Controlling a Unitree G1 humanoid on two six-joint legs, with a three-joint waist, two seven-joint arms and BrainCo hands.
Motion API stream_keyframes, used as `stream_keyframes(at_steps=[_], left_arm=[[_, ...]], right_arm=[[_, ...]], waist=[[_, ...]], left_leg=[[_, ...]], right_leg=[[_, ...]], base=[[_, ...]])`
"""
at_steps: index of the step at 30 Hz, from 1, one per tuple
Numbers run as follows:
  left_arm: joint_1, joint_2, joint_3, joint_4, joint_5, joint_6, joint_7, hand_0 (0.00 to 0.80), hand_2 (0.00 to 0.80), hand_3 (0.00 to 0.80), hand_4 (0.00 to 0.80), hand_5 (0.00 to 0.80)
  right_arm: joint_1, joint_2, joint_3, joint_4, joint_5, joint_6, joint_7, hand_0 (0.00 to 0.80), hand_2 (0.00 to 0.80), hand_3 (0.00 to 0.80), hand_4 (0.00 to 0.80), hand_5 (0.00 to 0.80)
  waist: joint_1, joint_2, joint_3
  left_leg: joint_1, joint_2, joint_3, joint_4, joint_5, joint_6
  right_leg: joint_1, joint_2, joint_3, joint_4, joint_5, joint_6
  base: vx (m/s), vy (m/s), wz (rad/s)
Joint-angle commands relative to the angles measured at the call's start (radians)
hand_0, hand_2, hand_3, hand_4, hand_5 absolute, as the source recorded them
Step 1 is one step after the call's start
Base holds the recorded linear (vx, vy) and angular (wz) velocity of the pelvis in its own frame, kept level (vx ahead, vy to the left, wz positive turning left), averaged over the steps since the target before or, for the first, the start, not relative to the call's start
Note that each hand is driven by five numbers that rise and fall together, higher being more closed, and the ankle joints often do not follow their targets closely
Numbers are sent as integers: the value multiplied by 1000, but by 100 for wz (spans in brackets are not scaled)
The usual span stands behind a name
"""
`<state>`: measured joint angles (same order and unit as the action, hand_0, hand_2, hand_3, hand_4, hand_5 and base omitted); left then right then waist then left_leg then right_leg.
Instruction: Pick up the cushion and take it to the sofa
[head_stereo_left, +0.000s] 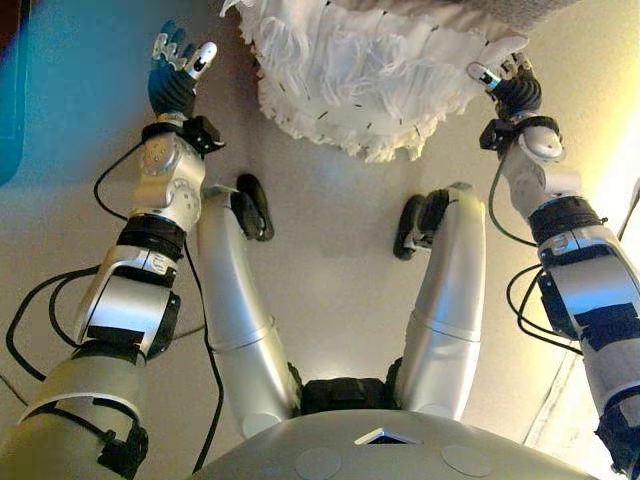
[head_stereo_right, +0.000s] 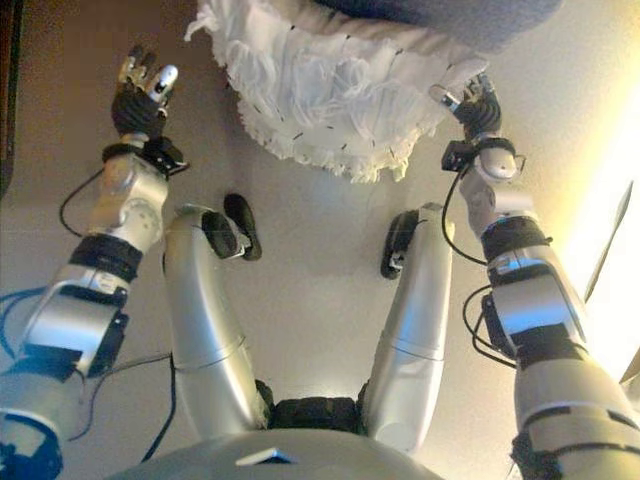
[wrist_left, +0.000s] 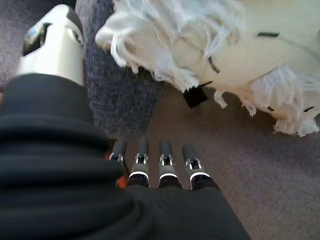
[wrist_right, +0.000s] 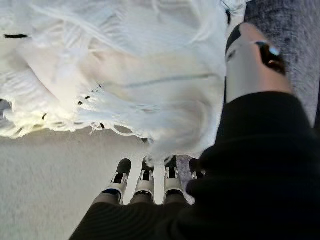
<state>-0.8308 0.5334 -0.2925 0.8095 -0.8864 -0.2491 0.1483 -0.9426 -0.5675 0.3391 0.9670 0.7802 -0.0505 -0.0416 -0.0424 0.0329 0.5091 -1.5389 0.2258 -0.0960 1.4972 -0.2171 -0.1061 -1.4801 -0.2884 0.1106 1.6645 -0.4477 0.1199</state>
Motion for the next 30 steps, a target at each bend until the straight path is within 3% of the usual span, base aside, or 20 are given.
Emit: stream_keyframes(at_steps=[1,8,17,25,30], left_arm=[[-38,45,1,67,-27,-2,-16,0,0,0,0,0],[-47,71,-33,78,-106,61,-181,0,0,0,0,0],[-75,116,-117,140,-68,156,-325,0,0,0,0,0],[-90,133,-144,85,-129,110,-484,0,0,0,0,0],[-97,122,-193,49,-45,68,-425,0,0,0,0,0]], right_arm=[[-25,-2,2,45,29,-4,77,0,0,0,0,0],[-31,-21,32,61,4,40,139,0,0,0,0,0],[-38,-52,67,81,-4,75,193,0,0,0,0,0],[-22,-75,73,29,19,94,186,0,0,0,0,0],[-15,-65,80,5,18,104,178,0,0,0,0,0]], waist=[[-5,11,-25],[-5,17,-30],[-9,20,-46],[-21,27,-49],[-25,29,-56]], left_leg=[[41,37,-7,102,-231,32],[25,44,-22,164,-253,33],[20,61,-34,211,-271,27],[17,69,-34,223,-290,21],[30,69,-31,213,-294,19]], right_leg=[[-10,-39,37,-60,62,-32],[-34,-56,65,8,41,-40],[-47,-74,89,64,25,-41],[-51,-72,97,68,17,-39],[-39,-71,93,55,18,-39]], base=[[96,6,2],[67,31,5],[53,21,1],[20,17,0],[30,-2,-1]])
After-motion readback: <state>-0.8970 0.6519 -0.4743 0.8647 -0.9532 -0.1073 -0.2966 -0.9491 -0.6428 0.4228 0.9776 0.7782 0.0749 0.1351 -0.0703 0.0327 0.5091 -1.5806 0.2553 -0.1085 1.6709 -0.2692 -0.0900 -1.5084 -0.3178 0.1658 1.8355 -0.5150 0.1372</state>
